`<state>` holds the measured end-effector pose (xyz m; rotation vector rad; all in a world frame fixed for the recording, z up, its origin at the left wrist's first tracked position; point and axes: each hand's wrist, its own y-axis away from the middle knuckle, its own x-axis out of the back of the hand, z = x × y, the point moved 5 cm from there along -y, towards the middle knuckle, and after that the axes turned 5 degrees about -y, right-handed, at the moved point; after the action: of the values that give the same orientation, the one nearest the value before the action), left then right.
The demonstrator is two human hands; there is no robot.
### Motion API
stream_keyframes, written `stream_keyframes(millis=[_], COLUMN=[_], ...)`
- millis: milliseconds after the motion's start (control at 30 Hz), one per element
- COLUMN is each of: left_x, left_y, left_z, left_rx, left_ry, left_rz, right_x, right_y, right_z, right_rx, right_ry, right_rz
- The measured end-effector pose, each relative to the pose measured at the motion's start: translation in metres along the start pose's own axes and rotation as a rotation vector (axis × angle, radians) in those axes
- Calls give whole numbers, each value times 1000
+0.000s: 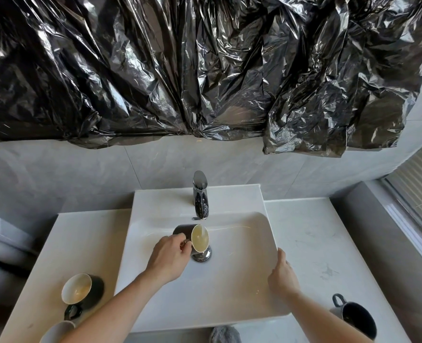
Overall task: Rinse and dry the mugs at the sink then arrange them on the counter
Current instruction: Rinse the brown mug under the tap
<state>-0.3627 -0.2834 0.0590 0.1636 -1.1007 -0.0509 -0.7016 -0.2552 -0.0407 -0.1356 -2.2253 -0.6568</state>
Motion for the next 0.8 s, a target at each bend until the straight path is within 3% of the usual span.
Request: stream_keyframes(millis=[233, 633, 800], left_x=[9, 4, -7], left_y=[-4, -14, -15], left_z=[12, 39, 45], left_rx=[-138, -361, -446], left_ry=[-327, -909, -997], left_rz=[25, -89, -127], right_x=[0, 3, 5], right_y=[1, 6, 8], right_z=[-1, -3, -4], right_rx=[-2, -17, -24], right_ry=[-13, -36, -34], right_rz=[-9, -2, -5])
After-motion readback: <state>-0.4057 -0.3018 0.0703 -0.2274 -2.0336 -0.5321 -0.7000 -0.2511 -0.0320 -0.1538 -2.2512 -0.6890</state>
